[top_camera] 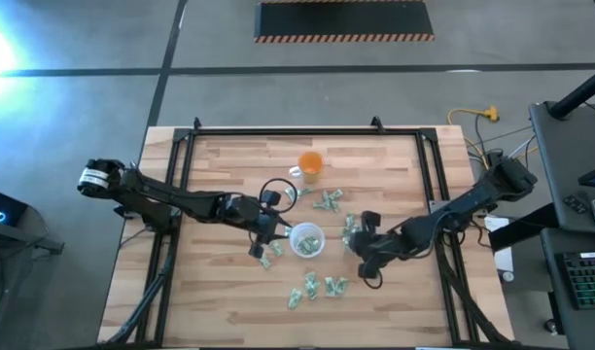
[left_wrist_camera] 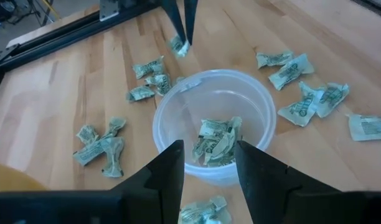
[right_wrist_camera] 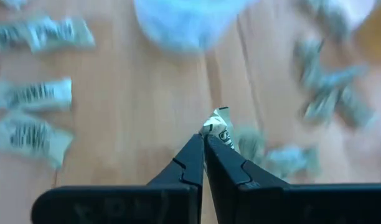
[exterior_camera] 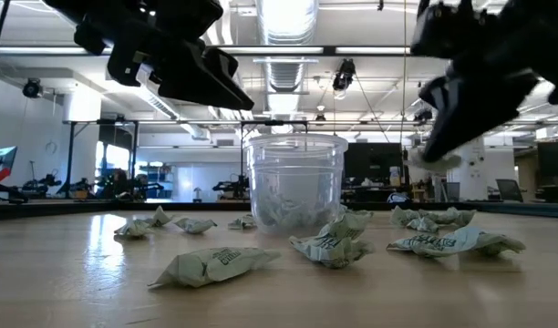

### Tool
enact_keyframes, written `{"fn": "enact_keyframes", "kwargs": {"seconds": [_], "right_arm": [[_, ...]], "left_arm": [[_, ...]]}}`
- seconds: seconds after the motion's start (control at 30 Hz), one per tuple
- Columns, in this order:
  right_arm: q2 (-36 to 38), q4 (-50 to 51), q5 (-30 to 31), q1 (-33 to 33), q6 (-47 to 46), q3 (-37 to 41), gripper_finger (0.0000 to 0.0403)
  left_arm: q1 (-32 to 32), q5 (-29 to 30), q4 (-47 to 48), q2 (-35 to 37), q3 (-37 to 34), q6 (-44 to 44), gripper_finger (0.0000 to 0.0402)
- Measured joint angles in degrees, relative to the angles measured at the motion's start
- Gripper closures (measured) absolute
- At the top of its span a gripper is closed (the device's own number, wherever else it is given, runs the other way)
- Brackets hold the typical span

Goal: Pick and place Stevia / Truvia into bins
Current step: Put the green stevia packet into the transparent container

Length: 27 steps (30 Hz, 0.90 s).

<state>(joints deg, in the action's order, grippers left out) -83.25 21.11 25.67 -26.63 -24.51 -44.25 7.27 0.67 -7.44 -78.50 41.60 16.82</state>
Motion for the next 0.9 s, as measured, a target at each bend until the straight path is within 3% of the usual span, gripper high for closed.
{"fn": "enact_keyframes", "kwargs": {"seconds": [0.27,0.5,0.73,0.9], "right_arm": [[-0.1,-18.2,3.5,0.3,18.4,-0.4,0.0395],[-0.9,-28.3,4.2,2.4,26.3,-0.4,0.0394],[-6.2,-39.2,-5.2,6.6,31.4,-0.4,0.0394],[-8.5,-39.8,-5.6,9.0,29.7,-0.5,0.0394]], "left_arm": [[0.0,8.3,8.4,1.3,0.0,-1.2,0.0273],[0.0,8.8,17.3,0.9,0.0,-4.3,0.0273],[0.0,7.9,22.7,1.0,-0.4,-6.5,0.0273],[0.0,7.8,27.0,1.0,-0.5,-7.6,0.0273]]}}
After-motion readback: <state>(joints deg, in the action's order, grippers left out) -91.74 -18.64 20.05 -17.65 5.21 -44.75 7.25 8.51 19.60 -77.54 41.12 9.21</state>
